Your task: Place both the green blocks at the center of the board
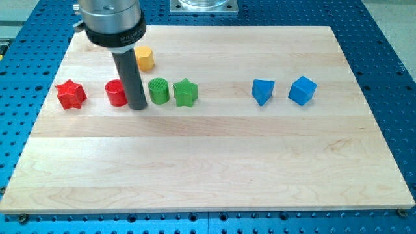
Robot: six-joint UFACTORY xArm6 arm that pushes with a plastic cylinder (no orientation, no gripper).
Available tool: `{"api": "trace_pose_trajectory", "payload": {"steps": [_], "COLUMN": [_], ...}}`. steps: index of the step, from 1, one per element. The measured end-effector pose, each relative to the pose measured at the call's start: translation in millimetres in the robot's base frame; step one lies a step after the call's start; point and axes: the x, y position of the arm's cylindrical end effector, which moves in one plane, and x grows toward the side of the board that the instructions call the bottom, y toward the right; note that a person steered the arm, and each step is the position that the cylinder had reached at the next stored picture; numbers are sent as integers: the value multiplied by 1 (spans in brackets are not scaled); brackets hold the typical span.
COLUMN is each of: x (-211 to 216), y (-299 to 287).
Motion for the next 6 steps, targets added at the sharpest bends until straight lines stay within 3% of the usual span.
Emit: {"api": "trace_pose_trajectory", "payload": {"steps": [2, 5, 6], "x": [-20, -27, -50], "y": [-48, 58, 64]}}
